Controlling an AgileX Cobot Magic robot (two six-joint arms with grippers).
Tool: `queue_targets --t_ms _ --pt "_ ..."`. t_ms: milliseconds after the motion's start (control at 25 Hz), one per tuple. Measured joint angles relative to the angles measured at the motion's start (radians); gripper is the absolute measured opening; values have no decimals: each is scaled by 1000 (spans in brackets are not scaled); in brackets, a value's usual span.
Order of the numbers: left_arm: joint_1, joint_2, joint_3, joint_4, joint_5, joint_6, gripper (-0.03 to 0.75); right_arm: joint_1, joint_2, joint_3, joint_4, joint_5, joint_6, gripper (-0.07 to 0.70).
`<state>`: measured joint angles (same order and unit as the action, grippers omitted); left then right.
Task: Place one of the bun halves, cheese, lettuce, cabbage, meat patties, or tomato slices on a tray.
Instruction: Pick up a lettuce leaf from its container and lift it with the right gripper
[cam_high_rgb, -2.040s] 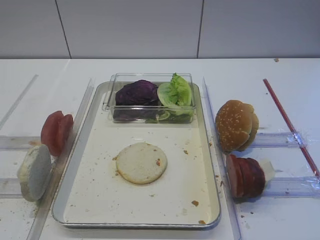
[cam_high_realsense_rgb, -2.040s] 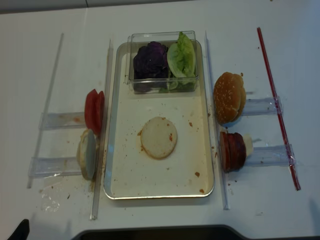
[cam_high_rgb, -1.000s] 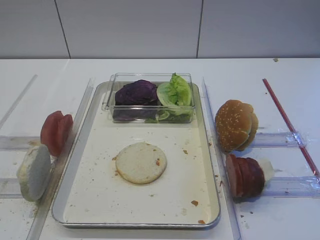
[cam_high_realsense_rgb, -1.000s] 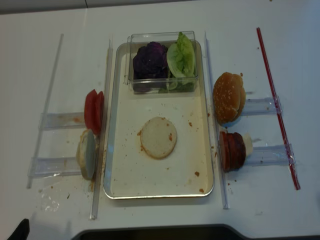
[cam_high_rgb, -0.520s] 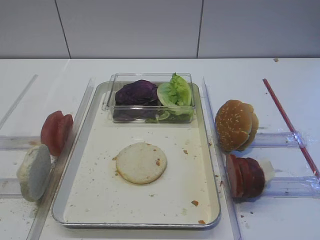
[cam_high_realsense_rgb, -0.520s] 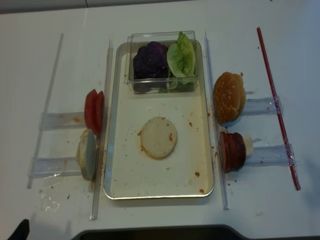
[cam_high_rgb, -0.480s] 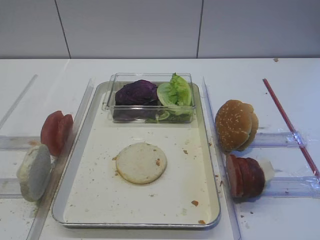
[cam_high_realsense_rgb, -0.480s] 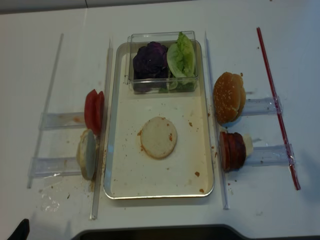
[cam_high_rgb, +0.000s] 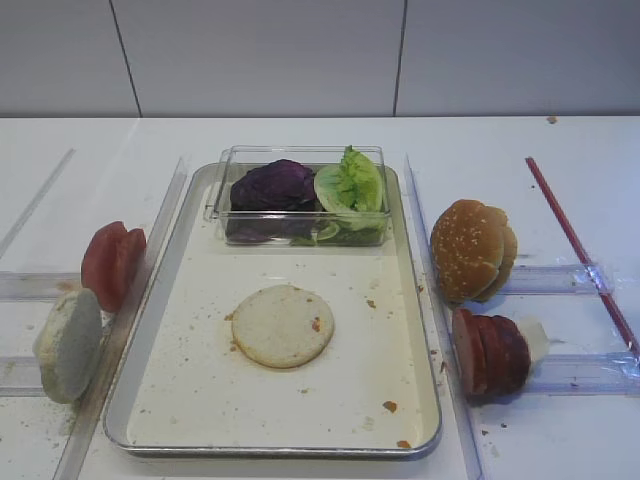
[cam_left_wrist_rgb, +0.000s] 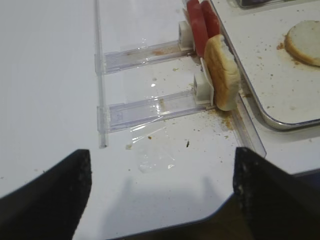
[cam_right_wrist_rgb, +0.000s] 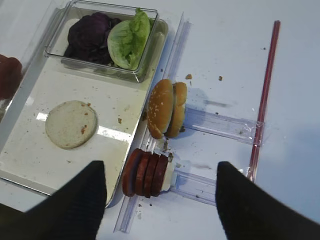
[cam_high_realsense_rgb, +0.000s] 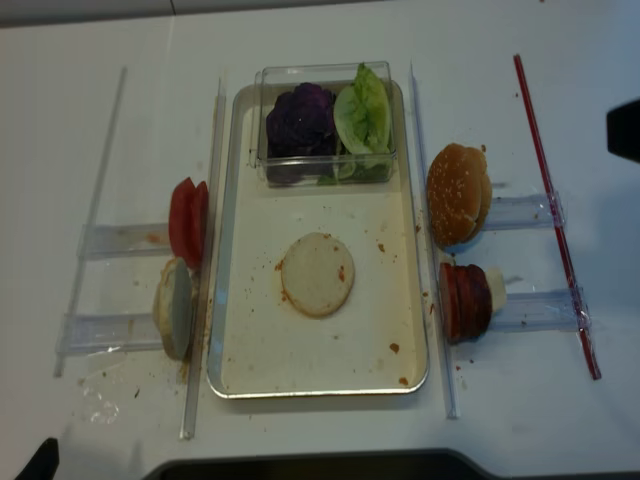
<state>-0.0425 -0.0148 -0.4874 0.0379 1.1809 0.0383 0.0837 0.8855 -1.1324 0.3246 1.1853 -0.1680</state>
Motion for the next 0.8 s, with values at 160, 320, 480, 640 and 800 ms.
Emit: queue_targets --t_ms 160,320,480,640,800 --pt "0 0 0 0 0 0 533 15 86 -49 30 -2 -25 473" --pt "0 0 0 0 0 0 533 81 174 -111 6 -2 -27 471" --pt "0 0 0 0 0 0 533 132 269 -176 -39 13 -9 470" --pt "0 0 0 0 0 0 533 171 359 -243 -65 21 8 459" --pt "0 0 0 0 0 0 533 222 455 -320 -76 31 15 442"
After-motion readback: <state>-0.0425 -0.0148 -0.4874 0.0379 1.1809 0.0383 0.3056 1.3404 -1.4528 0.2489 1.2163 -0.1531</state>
